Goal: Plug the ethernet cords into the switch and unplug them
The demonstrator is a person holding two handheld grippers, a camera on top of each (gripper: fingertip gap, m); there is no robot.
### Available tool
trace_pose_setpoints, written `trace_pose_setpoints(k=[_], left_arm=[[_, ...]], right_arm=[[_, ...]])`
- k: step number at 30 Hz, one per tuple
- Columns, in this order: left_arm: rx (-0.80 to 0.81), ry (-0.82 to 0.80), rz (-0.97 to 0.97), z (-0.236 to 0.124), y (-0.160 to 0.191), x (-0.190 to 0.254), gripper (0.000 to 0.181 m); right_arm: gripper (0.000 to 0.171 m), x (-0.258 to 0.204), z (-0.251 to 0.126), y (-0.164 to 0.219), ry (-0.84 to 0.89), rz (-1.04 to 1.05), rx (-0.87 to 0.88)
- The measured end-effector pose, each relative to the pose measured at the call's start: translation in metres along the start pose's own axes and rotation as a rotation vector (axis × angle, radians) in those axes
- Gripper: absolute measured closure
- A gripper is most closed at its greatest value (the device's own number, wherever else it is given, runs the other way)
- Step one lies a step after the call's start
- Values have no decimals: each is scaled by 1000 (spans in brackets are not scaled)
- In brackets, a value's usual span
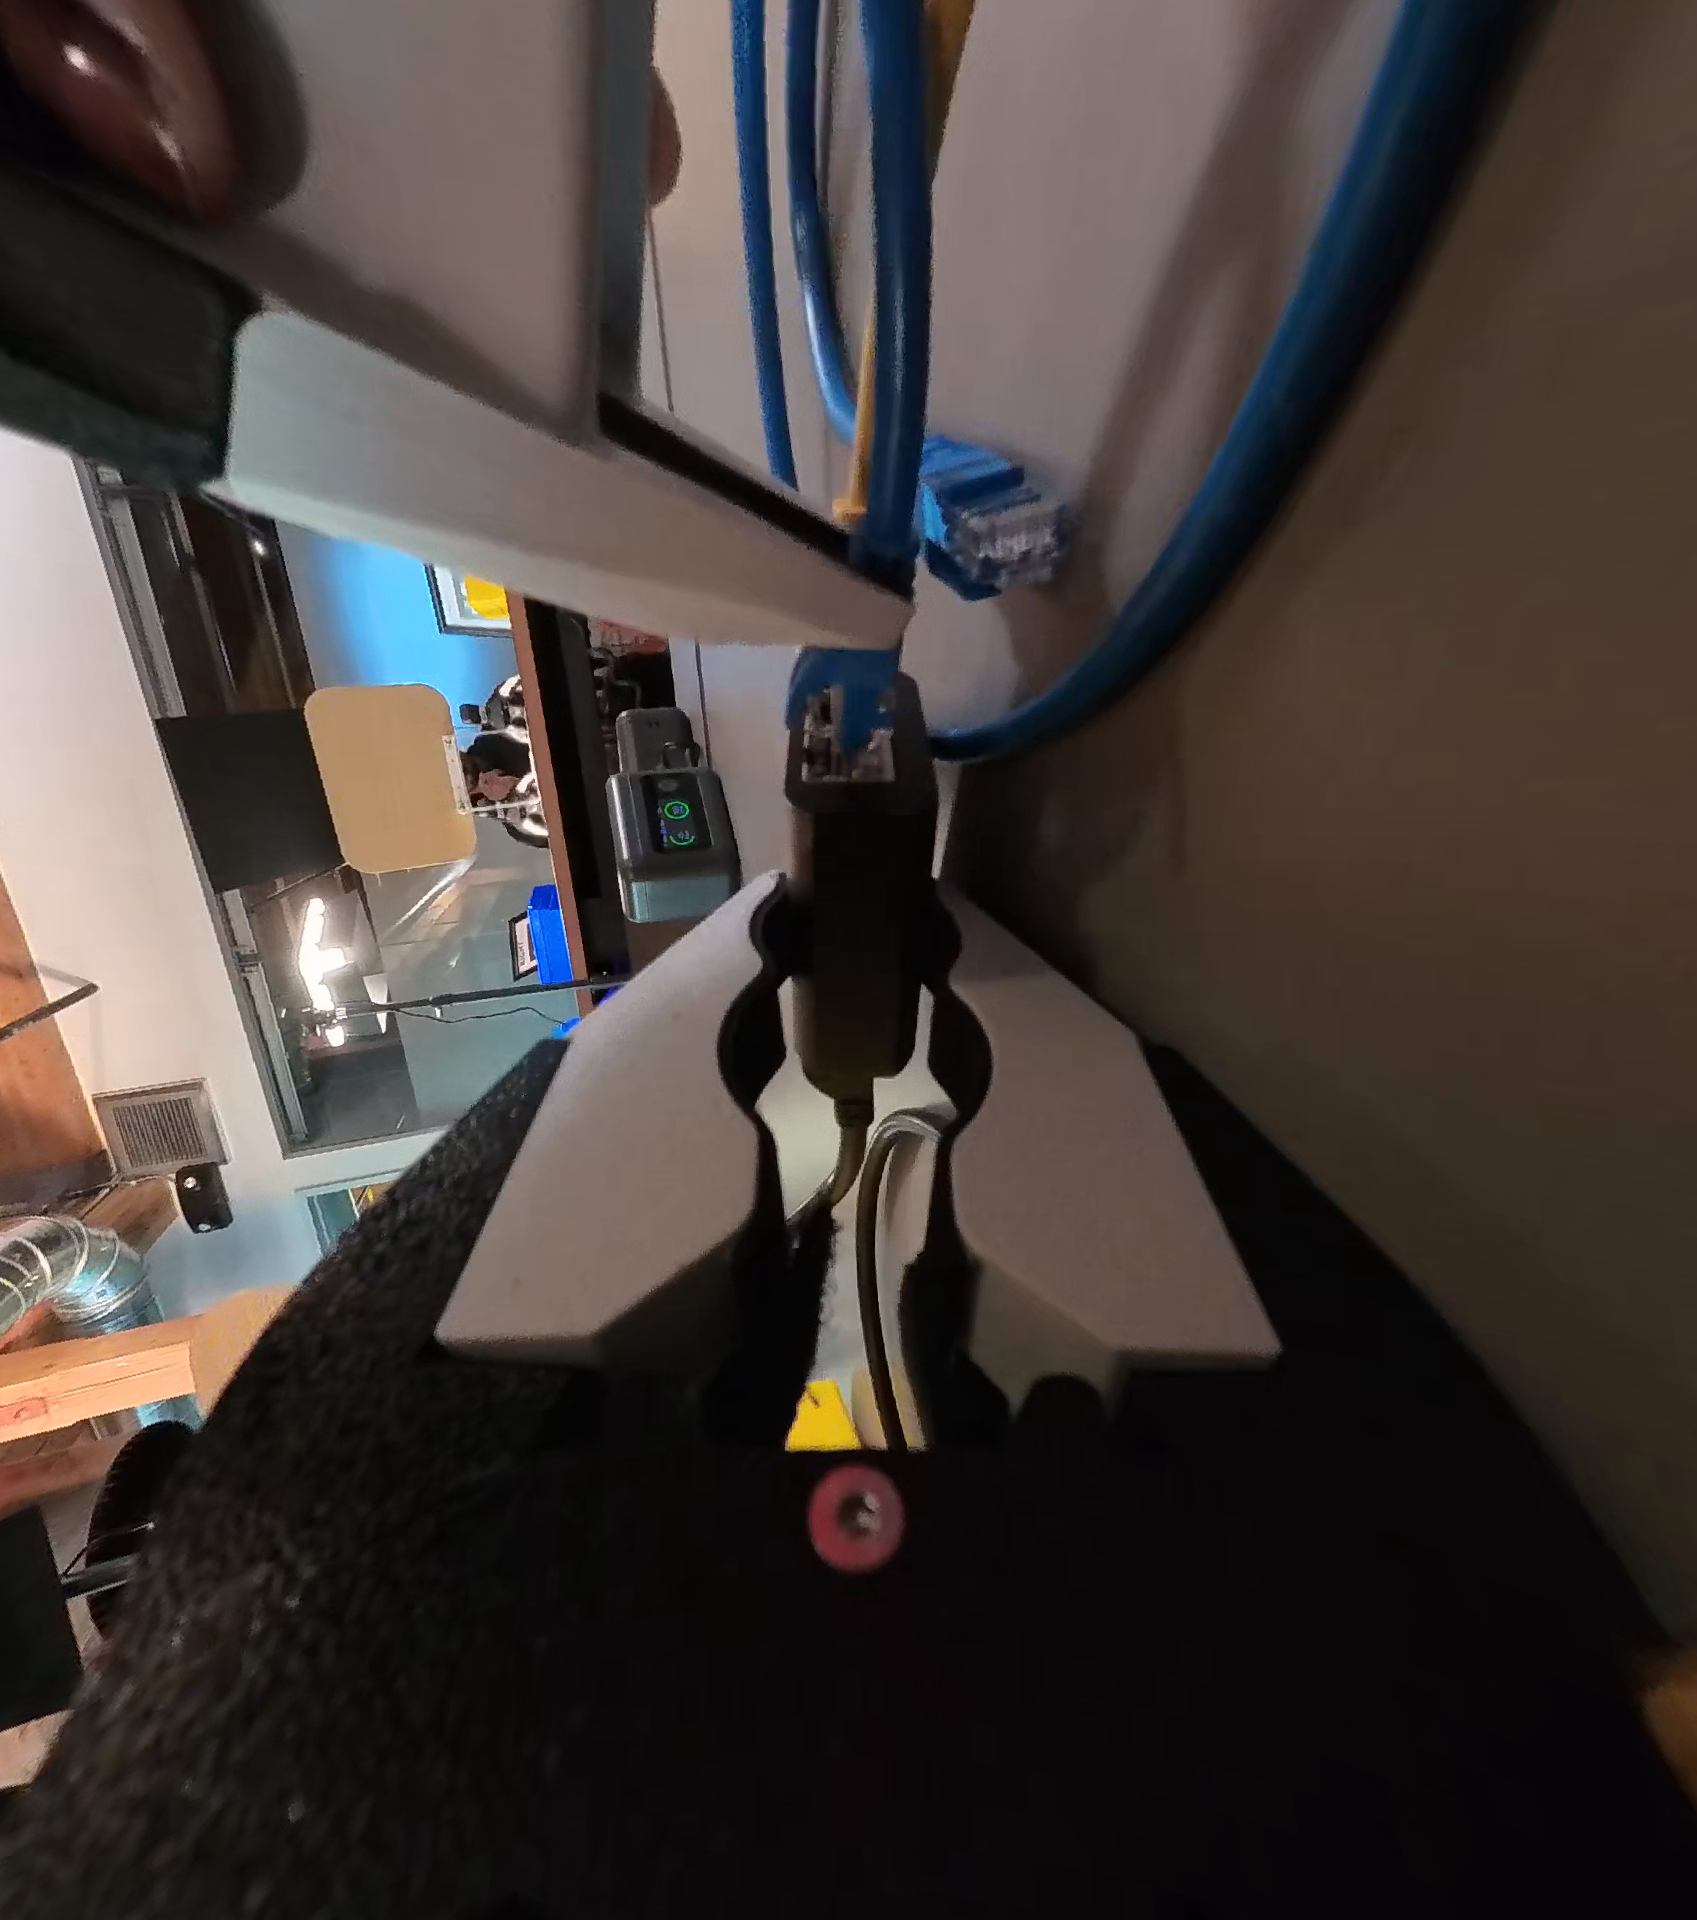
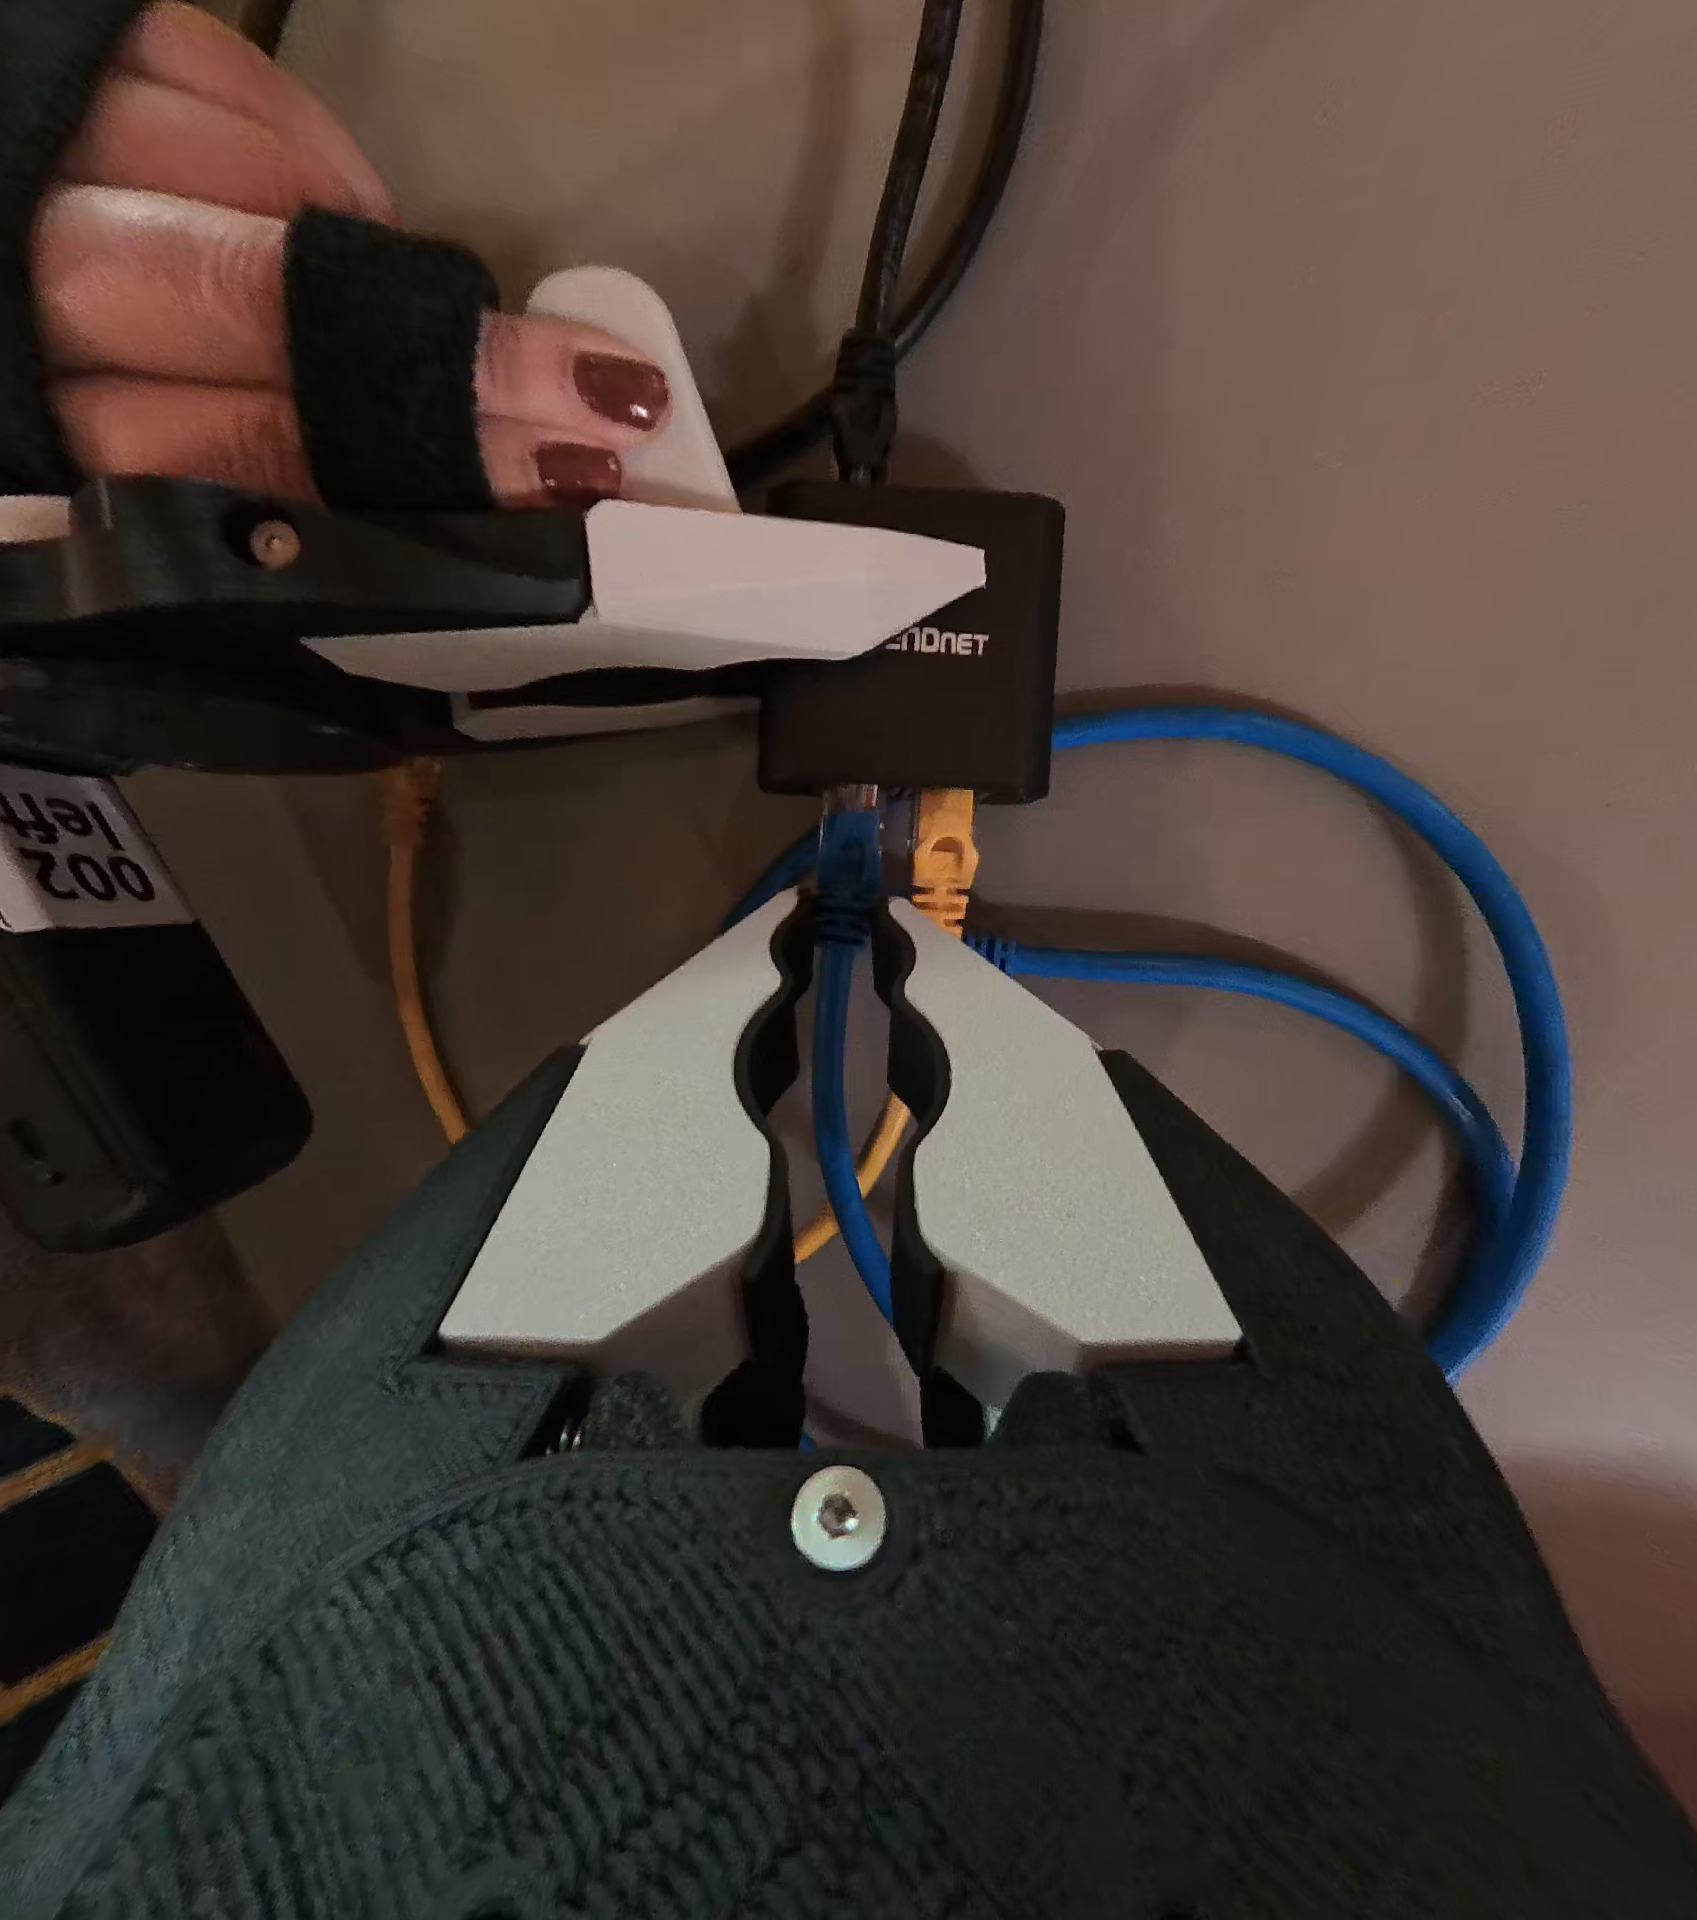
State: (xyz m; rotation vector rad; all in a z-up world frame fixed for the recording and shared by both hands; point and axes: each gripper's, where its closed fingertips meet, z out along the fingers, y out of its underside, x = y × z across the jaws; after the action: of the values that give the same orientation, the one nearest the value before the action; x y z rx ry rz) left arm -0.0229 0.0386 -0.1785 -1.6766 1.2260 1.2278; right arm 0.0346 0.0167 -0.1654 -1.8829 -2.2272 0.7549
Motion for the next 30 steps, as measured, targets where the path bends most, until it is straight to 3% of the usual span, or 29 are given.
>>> trace_pose_setpoints(k=[1,9,16,20,24,30], left_arm=[[-4,0,0,-1,0,0,161],[-8,-2,-38,-3,-1,1,161],[23,1,-60,-4,-7,-1,160],[19,2,-70,-6,-9,-3,160],[15,11,-94,-7,-11,-4,160],[13,42,-152,-7,-14,-4,160]], right_arm=[[163,0,0,-1,5,3,11],[161,4,0,-6,45,23,108],[159,0,-5,0,165,-113,134],[149,-9,-26,4,281,-261,164],[145,1,-55,14,507,-391,186],[145,29,-71,36,749,-417,162]])
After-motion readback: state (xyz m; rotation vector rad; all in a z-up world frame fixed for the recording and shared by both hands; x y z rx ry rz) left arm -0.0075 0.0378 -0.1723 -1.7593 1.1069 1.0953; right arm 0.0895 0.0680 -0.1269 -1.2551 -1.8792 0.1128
